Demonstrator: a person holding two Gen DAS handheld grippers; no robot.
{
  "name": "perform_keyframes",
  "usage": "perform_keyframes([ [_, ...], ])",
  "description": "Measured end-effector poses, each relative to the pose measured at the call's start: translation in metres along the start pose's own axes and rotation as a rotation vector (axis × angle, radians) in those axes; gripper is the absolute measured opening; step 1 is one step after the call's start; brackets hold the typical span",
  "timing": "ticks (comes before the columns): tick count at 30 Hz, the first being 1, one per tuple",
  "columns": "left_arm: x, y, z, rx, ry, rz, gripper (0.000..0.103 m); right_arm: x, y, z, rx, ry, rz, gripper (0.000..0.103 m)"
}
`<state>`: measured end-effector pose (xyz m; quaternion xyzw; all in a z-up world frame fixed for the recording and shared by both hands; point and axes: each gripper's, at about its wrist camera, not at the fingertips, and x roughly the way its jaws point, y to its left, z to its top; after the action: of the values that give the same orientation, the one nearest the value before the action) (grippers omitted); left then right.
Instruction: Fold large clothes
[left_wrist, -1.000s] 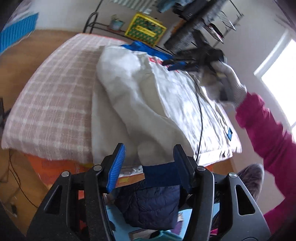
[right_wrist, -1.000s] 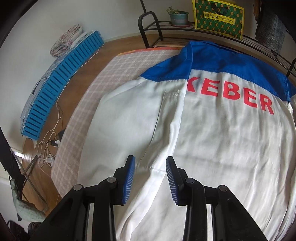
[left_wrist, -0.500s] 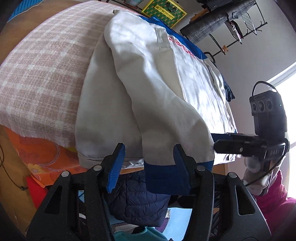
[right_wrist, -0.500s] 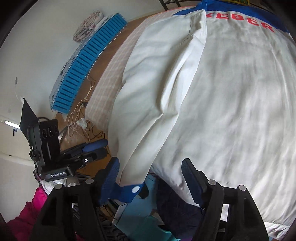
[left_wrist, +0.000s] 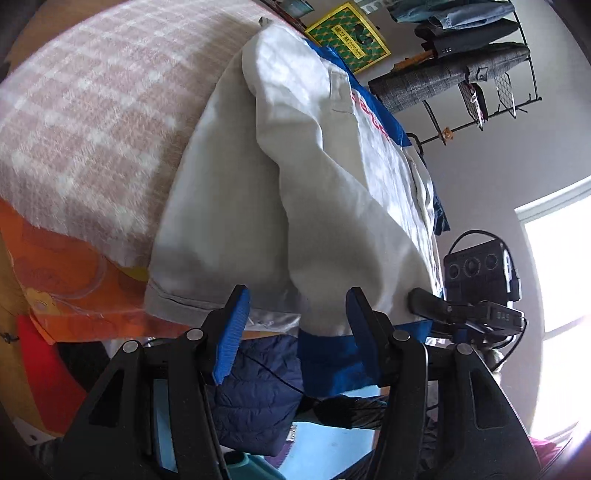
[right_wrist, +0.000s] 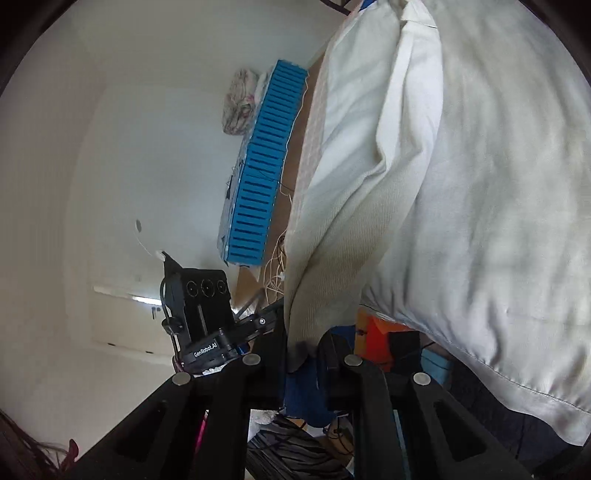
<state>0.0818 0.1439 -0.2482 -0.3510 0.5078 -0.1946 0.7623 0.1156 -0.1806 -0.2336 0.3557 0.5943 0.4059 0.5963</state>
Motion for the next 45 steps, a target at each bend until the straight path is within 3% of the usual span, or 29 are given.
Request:
perform_keyframes([
  [6, 0.028, 0.000, -0.008, -0.022, 0.039, -0.004, 0.055, 0.004, -0.020, -0.007, 0.073, 0.015, -0.073, 0.011],
  [7, 0.031, -0.003, -0.009, -0.014, 0.039, -0.008, 0.051, 0.004, -0.020, -0.006, 0.072, 0.018, -0.074, 0.011],
  [8, 0.033, -0.007, -0.011, 0.000, 0.044, -0.014, 0.023, 0.004, -0.018, -0.005, 0.069, 0.017, -0.081, 0.011],
  [9, 0.035, -0.011, -0.011, 0.017, 0.053, -0.002, 0.010, 0.003, -0.017, -0.004, 0.063, 0.019, -0.086, 0.011],
  [11, 0.031, -0.021, -0.011, 0.055, 0.030, 0.024, 0.003, 0.005, -0.012, 0.000, 0.048, 0.026, -0.107, 0.011],
  [15, -0.007, -0.042, -0.012, 0.157, -0.053, 0.086, 0.002, 0.013, -0.002, 0.000, 0.002, 0.047, -0.148, 0.011],
  [20, -0.046, -0.048, -0.014, 0.232, -0.119, 0.194, 0.002, 0.039, 0.042, -0.001, -0.117, 0.077, -0.158, 0.011],
  [22, -0.042, -0.034, -0.012, 0.211, -0.109, 0.240, 0.002, 0.057, 0.055, -0.001, -0.178, 0.100, -0.204, 0.011],
  [26, -0.011, 0.002, -0.015, 0.141, -0.012, 0.291, 0.002, 0.091, 0.051, -0.002, -0.217, 0.175, -0.366, 0.010],
  [28, -0.005, -0.002, -0.017, 0.163, -0.011, 0.302, 0.002, 0.096, 0.054, -0.003, -0.246, 0.190, -0.421, 0.010],
  [30, -0.005, -0.008, -0.019, 0.188, -0.025, 0.297, 0.002, 0.089, 0.065, -0.004, -0.283, 0.202, -0.449, 0.018],
  [36, -0.017, -0.003, -0.018, 0.151, -0.042, 0.297, 0.002, 0.046, 0.112, 0.010, -0.453, 0.087, -0.479, 0.035],
  [42, -0.022, -0.002, -0.018, 0.154, -0.065, 0.295, 0.002, 0.039, 0.124, 0.038, -0.509, -0.012, -0.591, 0.036],
  [45, -0.026, 0.003, -0.014, 0.124, -0.089, 0.291, 0.002, 0.050, 0.118, 0.045, -0.546, -0.010, -0.632, 0.036],
])
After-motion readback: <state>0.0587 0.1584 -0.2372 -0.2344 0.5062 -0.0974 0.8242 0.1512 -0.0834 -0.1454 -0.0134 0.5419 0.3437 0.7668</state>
